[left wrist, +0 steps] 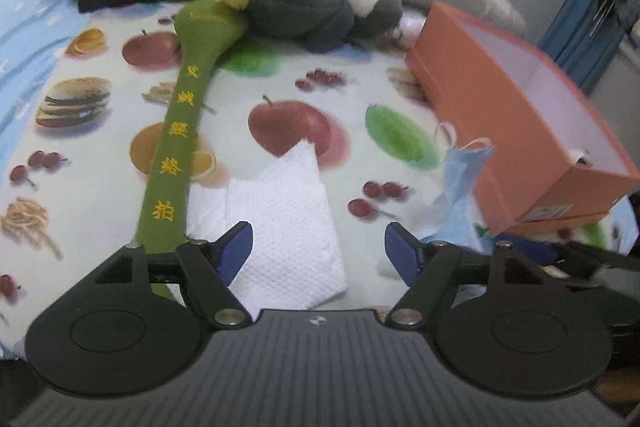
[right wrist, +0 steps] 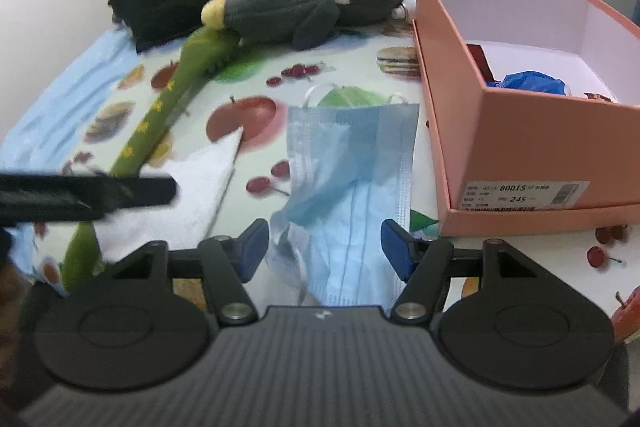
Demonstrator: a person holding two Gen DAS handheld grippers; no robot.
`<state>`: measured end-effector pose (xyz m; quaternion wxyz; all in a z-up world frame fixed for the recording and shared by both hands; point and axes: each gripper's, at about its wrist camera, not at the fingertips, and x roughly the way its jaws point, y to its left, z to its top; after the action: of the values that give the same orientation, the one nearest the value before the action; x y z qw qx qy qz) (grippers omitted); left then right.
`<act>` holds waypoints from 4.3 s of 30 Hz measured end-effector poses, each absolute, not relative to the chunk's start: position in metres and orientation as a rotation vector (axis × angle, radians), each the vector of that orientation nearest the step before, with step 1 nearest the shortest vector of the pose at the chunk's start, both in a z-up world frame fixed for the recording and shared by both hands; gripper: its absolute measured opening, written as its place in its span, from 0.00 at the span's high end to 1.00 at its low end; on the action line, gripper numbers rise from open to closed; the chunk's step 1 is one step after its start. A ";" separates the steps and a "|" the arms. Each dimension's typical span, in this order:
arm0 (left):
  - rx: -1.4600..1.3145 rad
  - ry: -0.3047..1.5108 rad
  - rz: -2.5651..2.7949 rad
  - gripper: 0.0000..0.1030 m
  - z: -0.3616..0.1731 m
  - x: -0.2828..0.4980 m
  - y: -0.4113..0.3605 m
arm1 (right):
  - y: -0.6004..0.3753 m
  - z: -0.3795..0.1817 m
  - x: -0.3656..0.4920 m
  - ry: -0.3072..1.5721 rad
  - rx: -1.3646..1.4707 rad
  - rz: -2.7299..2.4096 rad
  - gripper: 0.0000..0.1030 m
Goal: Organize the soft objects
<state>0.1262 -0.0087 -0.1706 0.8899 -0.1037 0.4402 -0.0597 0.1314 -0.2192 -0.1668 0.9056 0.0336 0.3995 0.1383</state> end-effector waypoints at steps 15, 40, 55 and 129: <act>-0.063 0.972 -0.093 0.21 -0.210 0.145 -0.022 | -0.225 -0.192 0.149 0.845 0.077 0.231 0.37; -0.024 0.949 -0.072 0.90 -0.209 0.148 -0.027 | -0.197 -0.192 0.151 0.881 -0.029 0.338 0.87; -0.146 0.799 -0.129 0.91 -0.127 0.151 -0.024 | -0.212 -0.131 0.138 0.754 -0.002 0.319 0.87; -0.071 0.851 -0.518 0.40 -0.026 0.344 -0.218 | -0.445 -0.040 0.239 0.700 0.230 -0.066 0.44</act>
<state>0.3442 -0.2182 -0.0261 0.8779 -0.0343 0.4081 -0.2482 0.2394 -0.4454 -0.0403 0.9324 0.1123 0.3421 -0.0322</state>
